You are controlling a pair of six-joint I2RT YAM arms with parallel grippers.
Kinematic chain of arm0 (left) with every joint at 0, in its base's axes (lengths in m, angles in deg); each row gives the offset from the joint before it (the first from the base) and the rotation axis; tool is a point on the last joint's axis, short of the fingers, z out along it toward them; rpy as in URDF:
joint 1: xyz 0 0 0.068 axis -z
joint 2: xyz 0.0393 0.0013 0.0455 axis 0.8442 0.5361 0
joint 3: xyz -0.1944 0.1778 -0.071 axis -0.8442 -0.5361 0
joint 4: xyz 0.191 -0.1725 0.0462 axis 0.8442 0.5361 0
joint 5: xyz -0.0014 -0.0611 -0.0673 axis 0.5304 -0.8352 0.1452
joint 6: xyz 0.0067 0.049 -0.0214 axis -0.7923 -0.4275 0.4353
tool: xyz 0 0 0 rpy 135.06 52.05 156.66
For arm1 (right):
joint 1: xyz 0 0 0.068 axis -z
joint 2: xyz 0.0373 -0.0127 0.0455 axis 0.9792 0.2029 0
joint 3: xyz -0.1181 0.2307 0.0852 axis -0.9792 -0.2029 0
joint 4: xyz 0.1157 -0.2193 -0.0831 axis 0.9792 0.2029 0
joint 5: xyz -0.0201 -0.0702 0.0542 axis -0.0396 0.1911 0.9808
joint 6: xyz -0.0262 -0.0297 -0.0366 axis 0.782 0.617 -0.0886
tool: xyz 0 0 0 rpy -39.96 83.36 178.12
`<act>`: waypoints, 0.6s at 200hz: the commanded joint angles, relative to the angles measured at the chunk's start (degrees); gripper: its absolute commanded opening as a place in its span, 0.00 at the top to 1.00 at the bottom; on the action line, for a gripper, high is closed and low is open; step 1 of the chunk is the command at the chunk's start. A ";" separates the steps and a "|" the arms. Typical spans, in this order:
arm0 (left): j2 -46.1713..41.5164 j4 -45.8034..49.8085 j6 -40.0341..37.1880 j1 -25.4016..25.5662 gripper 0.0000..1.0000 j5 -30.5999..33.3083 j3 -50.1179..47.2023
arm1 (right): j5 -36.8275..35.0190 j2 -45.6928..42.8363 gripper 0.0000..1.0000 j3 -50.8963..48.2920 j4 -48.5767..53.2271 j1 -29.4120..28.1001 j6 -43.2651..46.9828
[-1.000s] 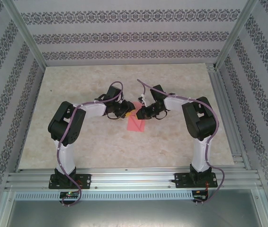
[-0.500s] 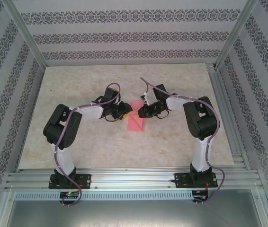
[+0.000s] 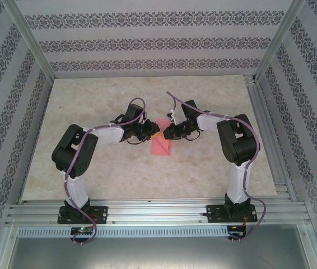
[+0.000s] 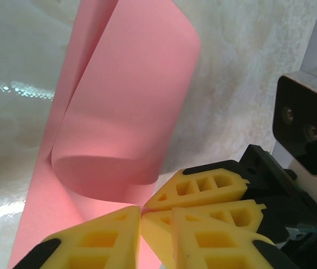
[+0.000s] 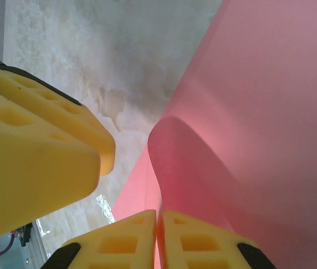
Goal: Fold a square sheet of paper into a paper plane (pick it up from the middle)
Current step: Fold the triangle a second time at the center of the table.
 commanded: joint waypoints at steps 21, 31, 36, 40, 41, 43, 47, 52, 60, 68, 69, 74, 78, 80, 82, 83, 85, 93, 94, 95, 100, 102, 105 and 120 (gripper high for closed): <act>2.37 -4.10 3.02 1.07 0.77 -0.51 -1.61 | 1.76 -0.62 0.84 -0.74 -1.00 0.53 -0.52; 3.04 -4.49 3.39 1.03 0.78 -0.51 -1.51 | 1.83 -1.08 0.84 -1.09 -1.09 0.56 -0.36; 3.41 -4.92 3.70 1.07 0.78 -0.59 -1.54 | 2.00 -1.30 0.83 -1.20 -0.96 0.58 -0.38; 3.59 -5.31 3.89 1.11 0.78 -0.67 -1.54 | 2.02 -1.45 0.83 -1.33 -0.79 0.58 -0.29; 3.62 -5.37 3.96 1.07 0.78 -0.72 -1.53 | 2.02 -1.50 0.83 -1.35 -0.72 0.58 -0.23; 3.74 -5.58 4.03 1.10 0.78 -0.76 -1.48 | 2.02 -1.65 0.83 -1.37 -0.66 0.58 -0.26; 3.93 -5.90 4.18 1.10 0.78 -0.88 -1.52 | 1.90 -1.83 0.82 -1.50 -0.65 0.52 -0.19; 4.26 -6.17 4.35 1.12 0.77 -0.92 -1.46 | 1.78 -2.05 0.81 -1.71 -0.65 0.57 -0.26; 4.57 -6.23 4.42 1.14 0.77 -0.96 -1.22 | 1.79 -2.25 0.80 -1.92 -0.66 0.54 -0.18; 4.77 -6.19 4.35 1.15 0.77 -1.04 -0.96 | 1.76 -2.34 0.79 -1.99 -0.37 0.54 -0.03; 4.87 -6.21 4.36 1.13 0.77 -0.99 -0.93 | 1.76 -2.34 0.79 -1.99 -0.33 0.57 -0.02; 4.92 -5.94 4.27 1.14 0.77 -0.88 -0.91 | 1.80 -2.34 0.77 -1.94 -0.14 0.50 0.03; 4.96 -5.78 4.22 1.18 0.77 -0.78 -0.78 | 1.85 -2.42 0.77 -1.99 -0.10 0.43 0.08; 5.00 -5.79 4.20 1.15 0.77 -0.71 -0.77 | 1.85 -2.49 0.77 -2.06 -0.05 0.48 0.15; 5.03 -5.72 4.24 1.17 0.77 -0.69 -0.81 | 1.85 -2.58 0.77 -2.12 -0.04 0.45 0.17; 5.04 -5.71 4.26 1.14 0.78 -0.69 -0.77 | 1.80 -2.59 0.77 -2.14 -0.12 0.43 0.21; 5.09 -5.75 4.24 1.12 0.77 -0.69 -0.81 | 1.77 -2.65 0.77 -2.21 -0.12 0.46 0.12; 5.23 -5.80 4.27 1.17 0.77 -0.77 -0.82 | 1.70 -3.02 0.74 -2.45 -0.29 0.48 -0.07; 5.22 -5.80 4.23 1.14 0.77 -0.82 -0.82 | 1.73 -3.03 0.74 -2.44 -0.29 0.49 -0.04; 5.22 -5.75 4.22 1.13 0.77 -0.80 -0.82 | 1.75 -3.08 0.73 -2.53 -0.34 0.49 -0.02; 5.26 -5.70 4.25 1.12 0.77 -0.71 -0.80 | 1.76 -3.34 0.70 -2.69 -0.31 0.52 -0.04; 5.23 -5.66 4.23 1.14 0.77 -0.69 -0.82 | 1.80 -3.43 0.70 -2.76 -0.37 0.52 -0.12; 5.19 -5.58 4.20 1.16 0.77 -0.62 -0.81 | 1.91 -3.60 0.70 -2.91 -0.52 0.49 -0.17; 5.29 -5.53 4.17 1.23 0.77 -0.57 -0.67 | 2.28 -4.22 0.68 -3.45 -0.56 0.46 -0.35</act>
